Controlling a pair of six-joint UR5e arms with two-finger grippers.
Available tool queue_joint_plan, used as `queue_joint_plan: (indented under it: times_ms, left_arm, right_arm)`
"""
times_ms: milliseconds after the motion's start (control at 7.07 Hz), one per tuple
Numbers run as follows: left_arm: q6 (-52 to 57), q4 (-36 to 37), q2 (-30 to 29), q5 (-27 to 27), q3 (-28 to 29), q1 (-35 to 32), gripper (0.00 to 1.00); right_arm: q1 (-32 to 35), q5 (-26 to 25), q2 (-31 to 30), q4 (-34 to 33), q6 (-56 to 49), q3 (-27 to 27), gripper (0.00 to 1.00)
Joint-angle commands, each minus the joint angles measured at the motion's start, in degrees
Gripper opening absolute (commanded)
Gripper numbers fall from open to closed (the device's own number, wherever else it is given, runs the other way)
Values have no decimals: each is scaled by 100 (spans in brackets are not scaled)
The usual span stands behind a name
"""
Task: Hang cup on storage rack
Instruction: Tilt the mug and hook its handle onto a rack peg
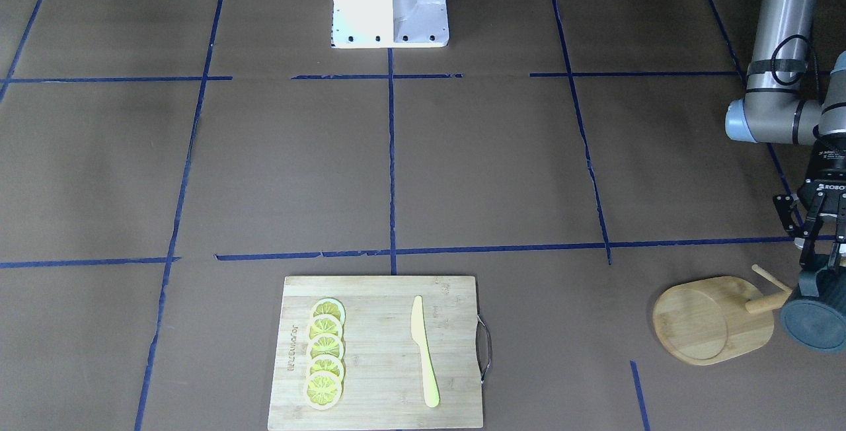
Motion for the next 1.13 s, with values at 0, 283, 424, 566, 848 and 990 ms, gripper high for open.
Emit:
queue_joint_plan:
  times_ms: [0, 283, 424, 566, 848, 990]
  left_arm:
    - [7, 19, 29, -238, 2, -8, 51]
    - [7, 28, 47, -372, -7, -26, 100]
    - [-1, 36, 56, -442, -86, -52, 100]
    - [-36, 45, 186, -600, -313, -87, 100]
    - [-45, 63, 817, -610, -1041, -96, 100]
    - [-28, 80, 1116, -619, -1349, -105, 100]
  right_arm:
    - [0, -9, 1, -1, 0, -14, 100]
    - [0, -9, 1, -9, 0, -23, 100]
    - [0, -9, -8, -9, 0, -23, 100]
    - [0, -9, 1, -1, 0, -23, 100]
    - [9, -9, -8, -9, 0, -23, 100]
    - [35, 0, -16, -9, 0, -14, 100]
